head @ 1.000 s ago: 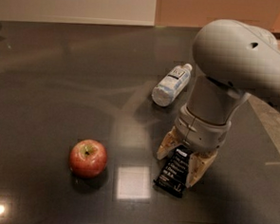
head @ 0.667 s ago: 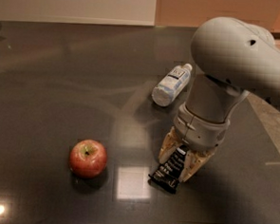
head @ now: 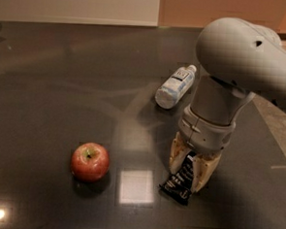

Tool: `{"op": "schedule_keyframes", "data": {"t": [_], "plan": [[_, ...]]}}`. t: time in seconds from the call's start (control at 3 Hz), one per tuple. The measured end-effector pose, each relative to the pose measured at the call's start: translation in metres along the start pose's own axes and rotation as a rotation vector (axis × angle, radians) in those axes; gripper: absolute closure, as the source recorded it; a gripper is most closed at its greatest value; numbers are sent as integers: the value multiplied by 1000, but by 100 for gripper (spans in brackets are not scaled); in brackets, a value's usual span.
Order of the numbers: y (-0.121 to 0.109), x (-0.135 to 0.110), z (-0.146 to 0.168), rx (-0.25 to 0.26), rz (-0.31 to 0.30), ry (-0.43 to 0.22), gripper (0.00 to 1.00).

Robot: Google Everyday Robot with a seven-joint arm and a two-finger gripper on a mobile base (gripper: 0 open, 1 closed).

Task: Pick rxbar chocolate

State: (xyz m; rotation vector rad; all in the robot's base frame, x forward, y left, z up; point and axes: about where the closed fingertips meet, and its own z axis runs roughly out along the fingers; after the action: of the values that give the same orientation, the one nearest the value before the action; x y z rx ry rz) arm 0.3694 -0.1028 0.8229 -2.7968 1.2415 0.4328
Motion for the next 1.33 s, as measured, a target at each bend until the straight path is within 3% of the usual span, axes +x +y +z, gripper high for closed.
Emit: {"op": "schedule_keyframes", "data": {"t": [0.67,1.33], "plan": [[-7,4,-26,38,71,-64,100],[-25,-4,-74,116,103,-151,100]]}}
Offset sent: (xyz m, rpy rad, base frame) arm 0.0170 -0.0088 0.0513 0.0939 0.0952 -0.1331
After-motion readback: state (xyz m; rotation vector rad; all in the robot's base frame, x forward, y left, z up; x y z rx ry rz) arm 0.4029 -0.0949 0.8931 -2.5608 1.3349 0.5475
